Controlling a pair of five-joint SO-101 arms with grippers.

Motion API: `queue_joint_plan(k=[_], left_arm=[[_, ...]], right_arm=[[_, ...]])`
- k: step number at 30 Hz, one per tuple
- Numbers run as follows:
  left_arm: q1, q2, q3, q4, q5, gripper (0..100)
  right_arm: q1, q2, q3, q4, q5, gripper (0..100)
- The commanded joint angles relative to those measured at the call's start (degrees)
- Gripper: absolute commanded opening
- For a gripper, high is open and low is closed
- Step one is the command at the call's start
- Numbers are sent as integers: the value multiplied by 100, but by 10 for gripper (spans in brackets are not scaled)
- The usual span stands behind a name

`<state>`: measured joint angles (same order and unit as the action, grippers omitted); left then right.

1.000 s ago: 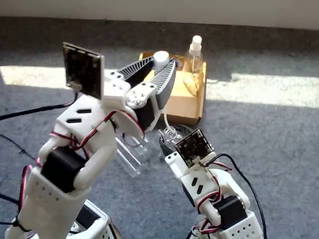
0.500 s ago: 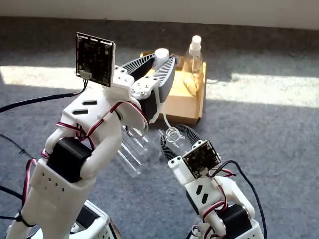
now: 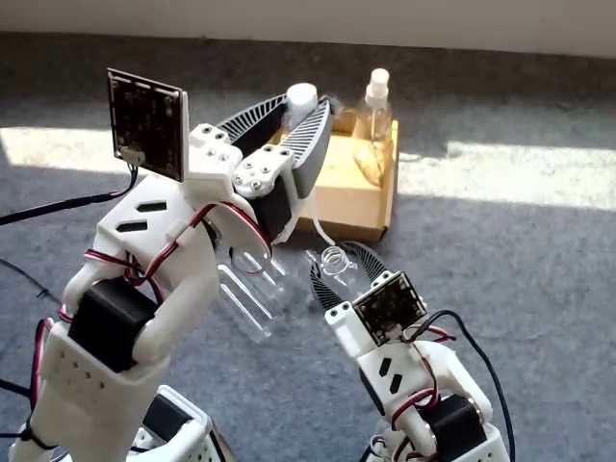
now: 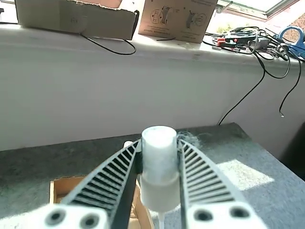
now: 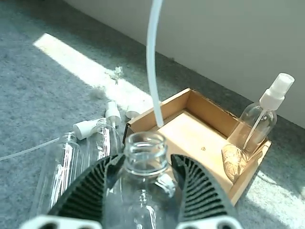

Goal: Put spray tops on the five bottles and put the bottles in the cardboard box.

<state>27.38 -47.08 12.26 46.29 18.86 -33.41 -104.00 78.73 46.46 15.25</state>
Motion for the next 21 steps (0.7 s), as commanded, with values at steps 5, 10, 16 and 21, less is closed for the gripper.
queue_joint_plan(k=[5, 10, 16, 21], left_arm=[[-48, -110, 180, 237, 62, 34], [347, -101, 242, 264, 62, 34], [875, -101, 1051, 237, 62, 34], [945, -110, 1596, 237, 62, 34]], right_arm=[[22, -31, -31, 13, -9, 4], [22, -31, -31, 13, -18, 4], [22, -31, -57, 4, -26, 4], [426, -31, -84, -4, -448, 4]])
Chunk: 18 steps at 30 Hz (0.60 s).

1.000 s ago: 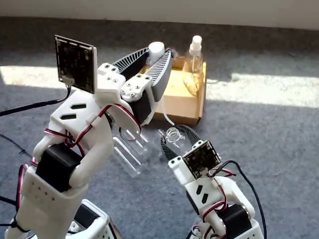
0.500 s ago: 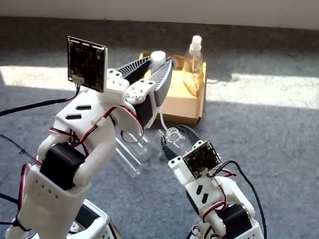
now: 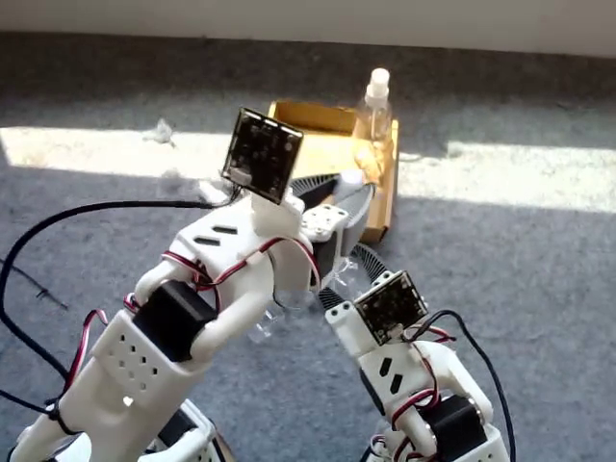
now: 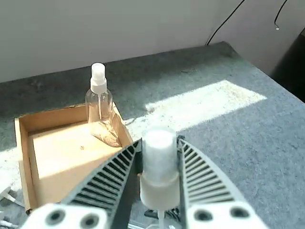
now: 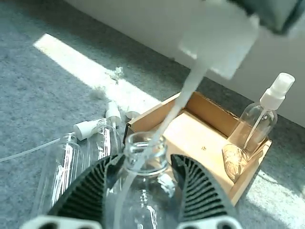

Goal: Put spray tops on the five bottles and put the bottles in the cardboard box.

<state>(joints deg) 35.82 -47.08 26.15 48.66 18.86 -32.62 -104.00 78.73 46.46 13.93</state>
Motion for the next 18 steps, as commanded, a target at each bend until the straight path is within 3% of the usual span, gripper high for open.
queue_joint_plan(k=[1, 18], left_arm=[[101, -110, 295, 0, 53, 34], [259, -110, 1086, 0, 35, 34]], right_arm=[[488, -31, -84, -4, -422, 4], [681, -40, -84, -145, -510, 4]])
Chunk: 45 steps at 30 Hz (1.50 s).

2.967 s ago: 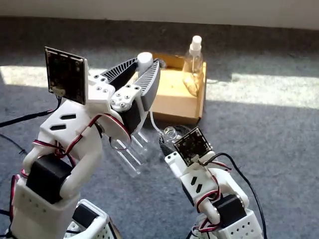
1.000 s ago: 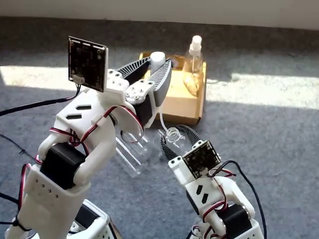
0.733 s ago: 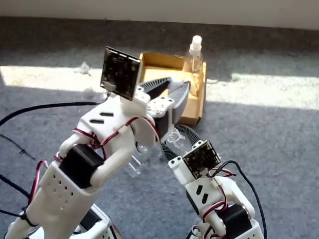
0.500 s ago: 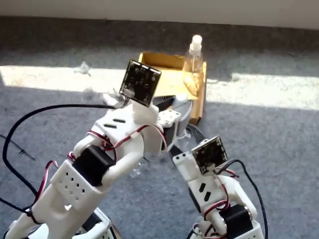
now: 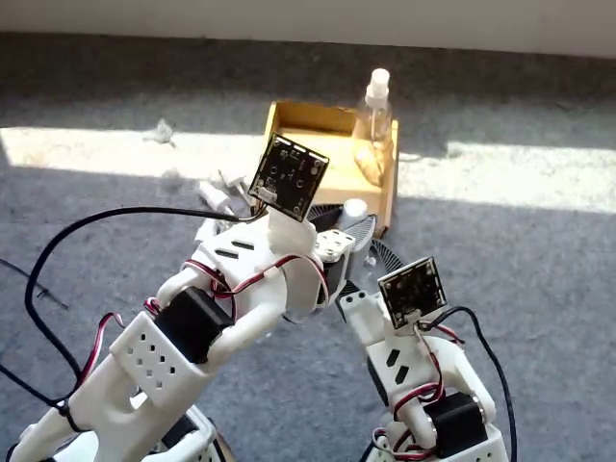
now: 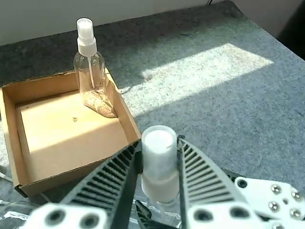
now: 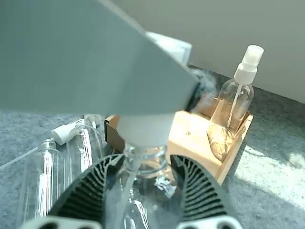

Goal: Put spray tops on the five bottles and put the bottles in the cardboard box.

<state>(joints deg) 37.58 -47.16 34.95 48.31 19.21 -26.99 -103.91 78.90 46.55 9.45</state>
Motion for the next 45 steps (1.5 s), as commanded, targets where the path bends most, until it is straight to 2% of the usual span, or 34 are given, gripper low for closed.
queue_joint_plan(k=[1, 31, 35, 40, 45], left_arm=[[84, -101, 251, 35, 0, 34], [171, -101, 453, 193, -9, 39], [136, -101, 488, 193, -9, 40], [136, -101, 497, 202, -9, 109], [136, -101, 620, 193, -18, 120]], right_arm=[[119, -48, -101, -154, -62, 4], [154, -48, -101, -136, -62, 4], [532, -48, -101, -145, -176, 4], [716, -48, -66, -154, -343, 4], [716, -48, -66, -154, -343, 4]])
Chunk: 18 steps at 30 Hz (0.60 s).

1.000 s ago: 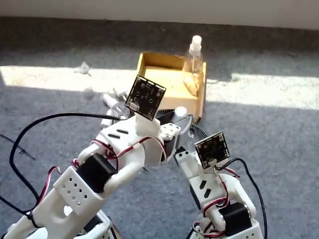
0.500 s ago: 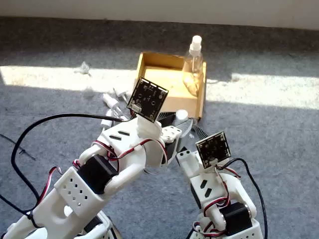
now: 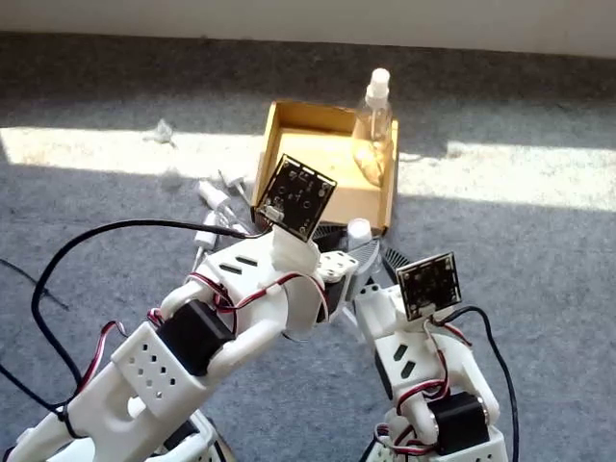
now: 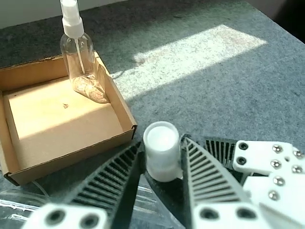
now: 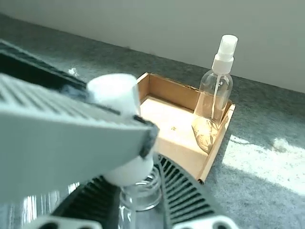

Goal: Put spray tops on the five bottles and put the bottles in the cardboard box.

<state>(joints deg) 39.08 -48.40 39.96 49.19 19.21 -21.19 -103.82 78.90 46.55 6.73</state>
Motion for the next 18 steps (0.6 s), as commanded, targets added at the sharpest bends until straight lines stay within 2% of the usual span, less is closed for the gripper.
queue_joint_plan(k=[1, 7, 10, 15, 18], left_arm=[[-13, 22, 171, 105, -18, 120], [-22, 31, 286, 97, -782, 120], [-127, 22, 22, 105, -826, 123], [-347, 22, -611, 149, -826, 236], [-541, 22, -971, 387, -1046, 230]], right_arm=[[136, -57, -75, -154, -70, 4], [136, -57, -84, -154, -70, 4], [127, -57, -84, -154, -70, 4], [127, -57, -57, -154, -70, 4], [136, -57, -57, -163, -70, 4]])
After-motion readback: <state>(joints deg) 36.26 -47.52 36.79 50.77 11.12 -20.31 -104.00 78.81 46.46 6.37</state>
